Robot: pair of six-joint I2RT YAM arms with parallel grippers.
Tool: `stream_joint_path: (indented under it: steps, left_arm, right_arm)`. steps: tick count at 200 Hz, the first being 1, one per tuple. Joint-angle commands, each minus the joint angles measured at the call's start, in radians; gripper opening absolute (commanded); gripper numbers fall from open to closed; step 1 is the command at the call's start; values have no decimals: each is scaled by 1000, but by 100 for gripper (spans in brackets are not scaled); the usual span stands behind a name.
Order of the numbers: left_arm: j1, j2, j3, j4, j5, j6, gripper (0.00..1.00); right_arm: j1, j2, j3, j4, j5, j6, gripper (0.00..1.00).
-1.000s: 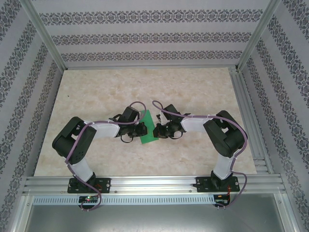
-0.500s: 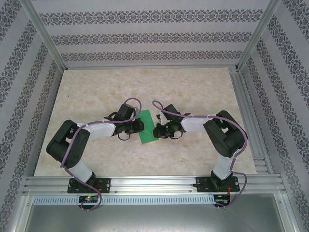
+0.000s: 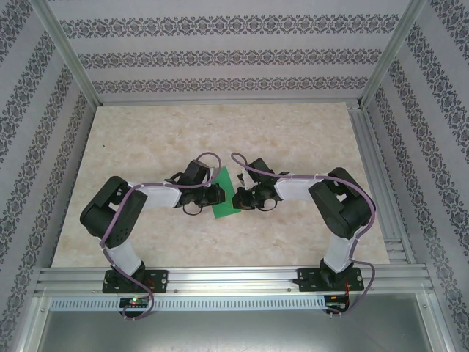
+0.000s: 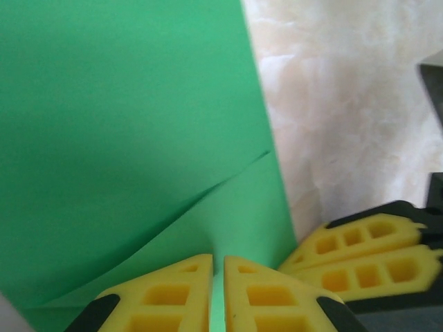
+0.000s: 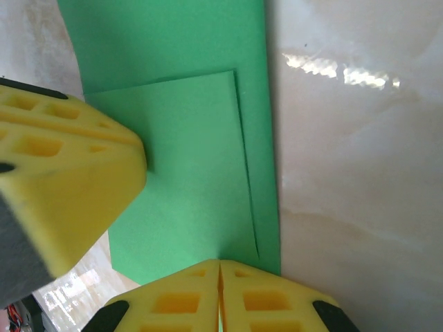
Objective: Fold a paper plane with a square sheet of paper (pick it up from the middle)
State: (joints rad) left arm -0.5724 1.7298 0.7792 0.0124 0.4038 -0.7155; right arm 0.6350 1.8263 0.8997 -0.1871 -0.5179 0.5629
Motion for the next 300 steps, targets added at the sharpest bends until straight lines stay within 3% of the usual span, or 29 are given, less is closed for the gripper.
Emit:
stream_joint_path:
  steps: [1, 45, 91, 145, 220, 300]
  left_arm:
    - [-7, 7, 25, -53, -80, 8, 13]
    - [-3, 10, 25, -92, -135, 11, 11]
    - [-3, 20, 13, -83, -112, 4, 9]
    - [-3, 25, 6, -70, -98, 1, 8]
    - [-3, 31, -3, -54, -102, -21, 7]
    - [-1, 27, -14, -58, -124, -35, 7]
  right_arm:
    - [11, 75, -42, -98, 135, -6, 9]
    - [11, 5, -31, -74, 102, -30, 9]
    - [34, -69, 48, -23, 8, -29, 10]
    - [60, 21, 134, -43, 22, -23, 9]
    - [60, 67, 118, -64, 41, -27, 8]
    - [43, 41, -7, 11, 35, 3, 8]
